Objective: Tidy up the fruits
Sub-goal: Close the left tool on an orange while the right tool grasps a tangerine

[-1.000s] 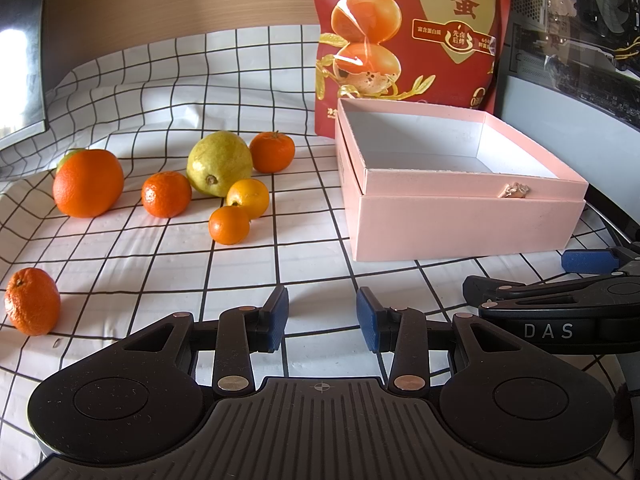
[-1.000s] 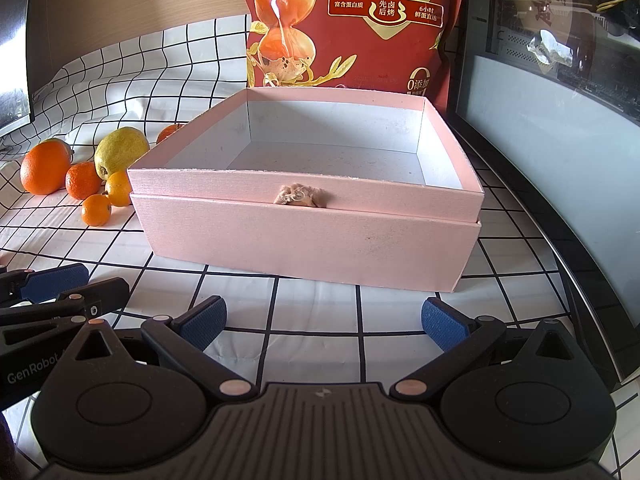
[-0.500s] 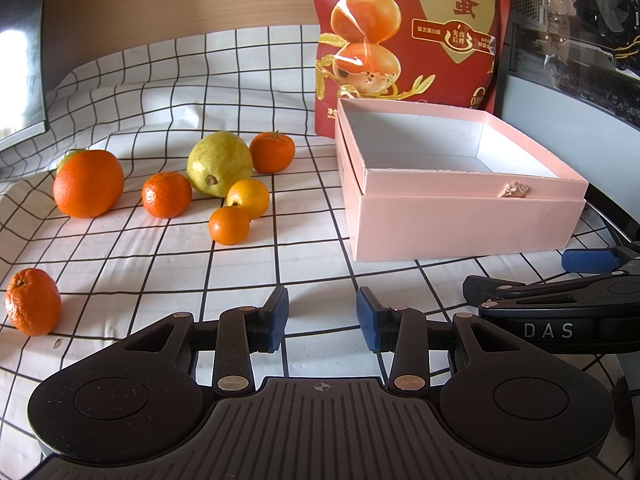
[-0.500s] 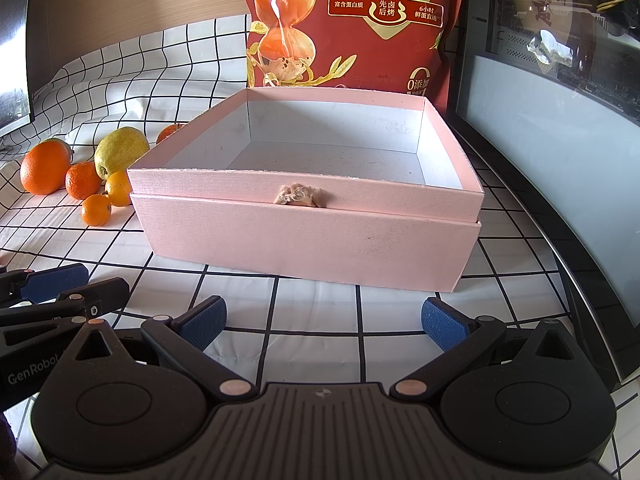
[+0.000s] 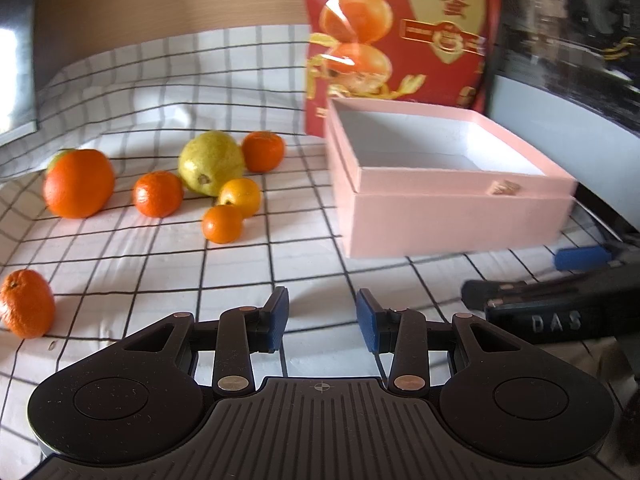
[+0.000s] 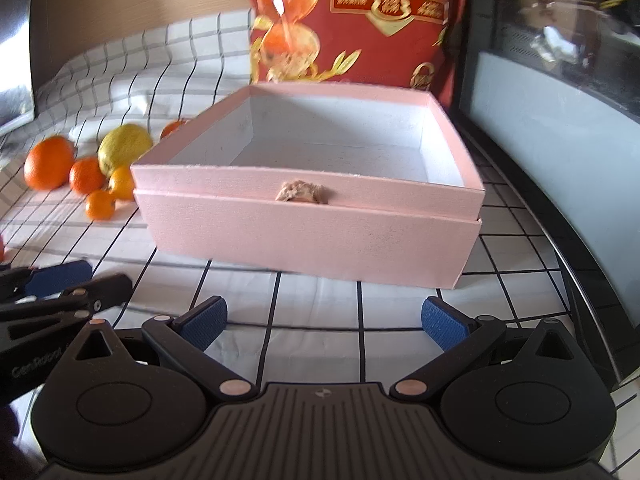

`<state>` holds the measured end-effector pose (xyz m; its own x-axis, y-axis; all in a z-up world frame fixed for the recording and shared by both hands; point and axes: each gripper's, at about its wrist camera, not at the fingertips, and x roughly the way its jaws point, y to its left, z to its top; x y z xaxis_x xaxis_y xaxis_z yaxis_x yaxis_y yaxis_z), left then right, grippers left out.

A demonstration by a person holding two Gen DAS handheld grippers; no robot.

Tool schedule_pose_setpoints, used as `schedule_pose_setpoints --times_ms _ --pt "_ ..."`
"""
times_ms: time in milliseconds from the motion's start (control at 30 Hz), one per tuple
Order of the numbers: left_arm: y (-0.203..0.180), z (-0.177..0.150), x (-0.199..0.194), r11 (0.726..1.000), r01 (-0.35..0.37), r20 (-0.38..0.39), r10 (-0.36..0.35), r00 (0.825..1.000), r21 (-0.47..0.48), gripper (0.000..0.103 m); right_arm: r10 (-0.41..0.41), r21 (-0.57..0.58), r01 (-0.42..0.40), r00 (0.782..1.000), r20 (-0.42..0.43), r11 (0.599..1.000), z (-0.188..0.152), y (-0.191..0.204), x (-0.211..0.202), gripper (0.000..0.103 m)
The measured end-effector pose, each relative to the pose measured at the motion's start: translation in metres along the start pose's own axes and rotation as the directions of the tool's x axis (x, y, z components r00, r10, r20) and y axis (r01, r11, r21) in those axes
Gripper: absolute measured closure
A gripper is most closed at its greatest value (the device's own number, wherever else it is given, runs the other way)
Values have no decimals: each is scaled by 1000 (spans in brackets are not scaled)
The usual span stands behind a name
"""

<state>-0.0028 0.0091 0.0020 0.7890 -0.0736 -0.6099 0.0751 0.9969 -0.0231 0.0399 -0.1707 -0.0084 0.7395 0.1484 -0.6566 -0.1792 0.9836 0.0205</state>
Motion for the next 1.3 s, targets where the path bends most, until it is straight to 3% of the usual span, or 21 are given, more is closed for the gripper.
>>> schedule_pose_setpoints --times_ms 100,167,233,367,500,600,700,767,833,933,1000,1067,1300 --pt "18 10 -8 995 78 -90 -84 992 -67 62 -9 4 9 1000 -17 1000 -2 1 -2 0" --pt "34 17 -18 980 155 -156 -173 973 -122 62 -21 17 22 1000 -24 1000 -3 1 -3 0" --pt "50 23 -40 973 200 -160 -216 963 -110 62 -25 21 26 999 -47 999 -2 1 -4 0" --pt "89 29 -87 991 123 -102 -127 987 -43 62 -14 12 16 990 -139 1000 12 1 1 0" --pt "156 22 -123 984 -50 -68 39 997 -174 62 58 2 -58 991 -122 998 22 19 -8 10" --pt "205 8 -156 934 -202 -76 187 979 -295 62 87 -87 -92 994 -63 992 32 58 -24 10" --pt "237 -10 -187 889 -296 -100 279 955 -349 62 160 -201 -159 987 -11 967 38 104 -38 10" --pt "246 -21 -195 881 -288 -149 250 957 -375 62 198 -292 -187 980 9 938 39 136 -42 10" --pt "243 -31 -195 894 -251 -193 190 963 -371 62 232 -353 -212 973 14 911 41 159 -45 10" --pt "227 -43 -193 914 -278 -246 208 947 -296 62 278 -411 -253 961 0 876 42 189 -46 10" --pt "222 -51 -192 914 -292 -260 220 940 -281 62 294 -427 -271 956 -12 862 42 203 -44 10" --pt "221 -56 -191 912 -267 -263 188 946 -311 62 308 -424 -292 951 -34 857 41 212 -42 10" --pt "223 -71 -182 916 -252 -251 176 952 -312 54 330 -446 -332 940 -85 831 27 229 -44 10"
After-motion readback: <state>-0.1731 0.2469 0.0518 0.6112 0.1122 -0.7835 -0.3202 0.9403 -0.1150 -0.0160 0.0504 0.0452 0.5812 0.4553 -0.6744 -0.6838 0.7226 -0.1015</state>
